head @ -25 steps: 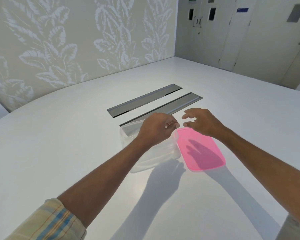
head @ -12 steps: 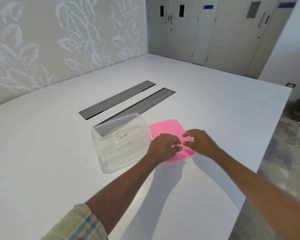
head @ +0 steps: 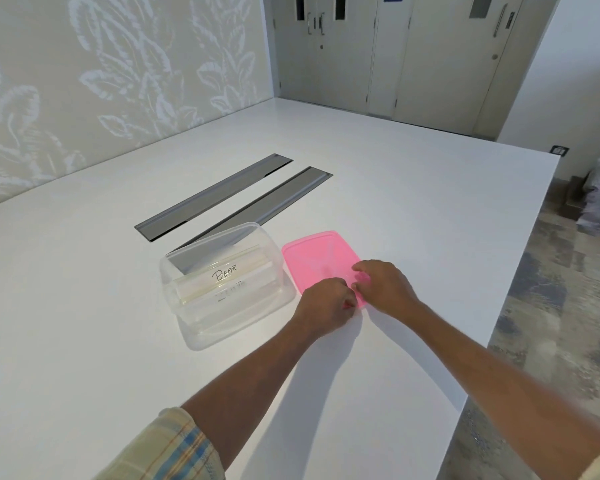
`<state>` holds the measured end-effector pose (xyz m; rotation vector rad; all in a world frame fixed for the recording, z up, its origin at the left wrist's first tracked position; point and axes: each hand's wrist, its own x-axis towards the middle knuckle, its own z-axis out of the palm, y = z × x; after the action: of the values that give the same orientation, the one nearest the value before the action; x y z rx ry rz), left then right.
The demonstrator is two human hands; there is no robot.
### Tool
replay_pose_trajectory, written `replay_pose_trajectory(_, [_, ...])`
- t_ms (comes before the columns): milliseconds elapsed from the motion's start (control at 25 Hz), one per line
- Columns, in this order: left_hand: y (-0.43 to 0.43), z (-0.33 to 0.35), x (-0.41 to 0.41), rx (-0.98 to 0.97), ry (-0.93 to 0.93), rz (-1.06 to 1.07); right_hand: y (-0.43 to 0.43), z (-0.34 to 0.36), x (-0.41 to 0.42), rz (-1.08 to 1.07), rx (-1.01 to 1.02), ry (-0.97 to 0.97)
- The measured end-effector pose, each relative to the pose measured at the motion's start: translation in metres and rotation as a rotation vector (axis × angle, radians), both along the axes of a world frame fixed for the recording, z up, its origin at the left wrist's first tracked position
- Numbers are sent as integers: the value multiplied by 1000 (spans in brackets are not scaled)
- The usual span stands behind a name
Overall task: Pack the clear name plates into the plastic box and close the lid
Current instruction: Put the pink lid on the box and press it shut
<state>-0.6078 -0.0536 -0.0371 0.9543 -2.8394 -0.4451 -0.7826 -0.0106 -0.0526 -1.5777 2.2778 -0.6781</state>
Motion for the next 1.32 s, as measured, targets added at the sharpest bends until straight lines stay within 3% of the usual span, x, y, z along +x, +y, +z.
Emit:
replay_pose_trajectory(320, [12,12,1,-60,113,-28,0,9,-31,-115,-166,-423])
replay_pose_trajectory(520, [18,31,1,-67,260,15,-1,20,-42,-213,-223,-1013])
replay_pose_trajectory(640, [19,45,3,-55,329,40,-5,24,-44,-232,-233,-1174])
replay_pose_trajectory(1040, [32,90,18,4,675,93,-18,37,-36,-159,-340,-1327])
replay_pose_trajectory(1320, [38,130,36,448,1152,202,-25,40,-22,-67,-294,-1364])
